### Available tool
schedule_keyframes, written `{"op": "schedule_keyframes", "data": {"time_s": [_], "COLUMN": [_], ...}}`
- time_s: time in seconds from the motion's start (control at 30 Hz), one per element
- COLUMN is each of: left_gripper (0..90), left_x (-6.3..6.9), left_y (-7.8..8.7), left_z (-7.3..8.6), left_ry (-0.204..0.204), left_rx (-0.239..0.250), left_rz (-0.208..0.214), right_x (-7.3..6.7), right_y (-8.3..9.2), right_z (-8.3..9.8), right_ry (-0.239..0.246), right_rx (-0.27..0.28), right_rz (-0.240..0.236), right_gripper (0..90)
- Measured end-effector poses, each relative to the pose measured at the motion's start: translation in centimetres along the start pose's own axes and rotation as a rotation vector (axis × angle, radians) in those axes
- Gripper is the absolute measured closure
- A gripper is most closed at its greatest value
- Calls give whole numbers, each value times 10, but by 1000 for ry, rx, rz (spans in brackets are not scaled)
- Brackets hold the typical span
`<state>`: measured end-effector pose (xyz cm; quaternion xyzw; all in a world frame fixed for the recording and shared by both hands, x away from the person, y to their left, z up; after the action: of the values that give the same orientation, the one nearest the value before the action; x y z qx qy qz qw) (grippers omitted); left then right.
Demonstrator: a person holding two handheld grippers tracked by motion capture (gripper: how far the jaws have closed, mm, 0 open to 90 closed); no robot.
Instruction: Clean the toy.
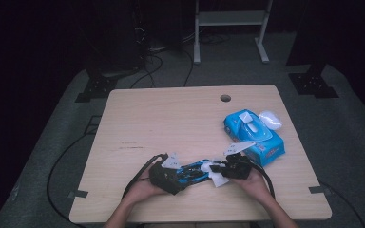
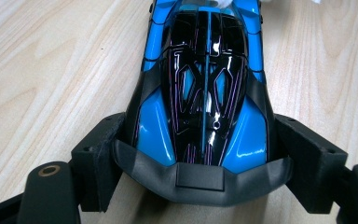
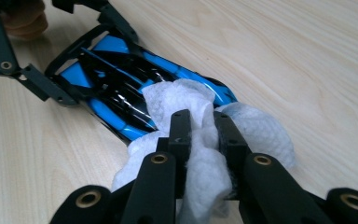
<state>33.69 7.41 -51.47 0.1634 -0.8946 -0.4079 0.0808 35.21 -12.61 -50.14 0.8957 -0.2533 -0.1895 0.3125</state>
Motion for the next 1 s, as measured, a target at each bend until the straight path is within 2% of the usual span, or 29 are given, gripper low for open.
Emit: {"op": "schedule_keyframes", "data": {"time_s": [0.03,0.07,0.17,0.23,0.27,0.3,0.37,0.43,0.47,0.53,0.63,0.67,0.77,0.8,0.9,1.0], "left_gripper": [228,229,229,228,227,227,227,228,229,231,234,234,235,235,235,235], "left_x": [0,0,0,0,0,0,0,0,0,0,0,0,0,0,0,0], "left_y": [0,0,0,-1,-1,-2,0,1,1,1,1,0,0,-1,0,1], "left_z": [0,0,0,-1,-1,-1,0,1,1,1,1,1,0,0,0,1], "left_ry": [0,0,-1,-3,-5,-7,-8,-5,-7,-9,-11,-12,-13,-13,-12,-10], "left_rx": [-1,-3,-6,-7,-8,-10,-12,-8,-7,-9,-9,-10,-9,-10,-11,-7], "left_rz": [0,-1,-4,-11,-13,-13,-12,-8,-7,-5,-9,-11,-12,-13,-12,-14], "right_x": [0,-2,-7,-14,-26,-26,-36,-35,-29,-26,-16,-17,-20,-30,-39,-42], "right_y": [0,0,-1,-2,-7,-7,-12,-11,-9,-8,-3,-3,-4,-9,-12,-14], "right_z": [0,-1,-2,-5,-7,-7,-10,-10,-9,-8,-5,-5,-6,-8,-10,-12], "right_ry": [0,22,37,40,73,73,119,121,114,108,90,81,94,98,117,139], "right_rx": [0,-3,1,9,9,9,1,-3,-5,-4,-1,2,5,14,19,15], "right_rz": [0,16,15,-17,-51,-51,-54,-54,-36,-28,10,11,3,-49,-83,-63], "right_gripper": [791,799,802,801,800,800,800,799,799,799,801,806,807,806,805,807]}}
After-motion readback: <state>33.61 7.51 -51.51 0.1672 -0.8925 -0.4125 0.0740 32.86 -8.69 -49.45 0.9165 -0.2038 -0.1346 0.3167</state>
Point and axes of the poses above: each handheld gripper's, and its own axes: y roughly backward along the jaws, z roughly out of its underside, x roughly to its right, the point moved 6 cm from there along -y, roughly forward along the jaws, and after that the axes turned 1 degree about -x, right-handed, at the moved point
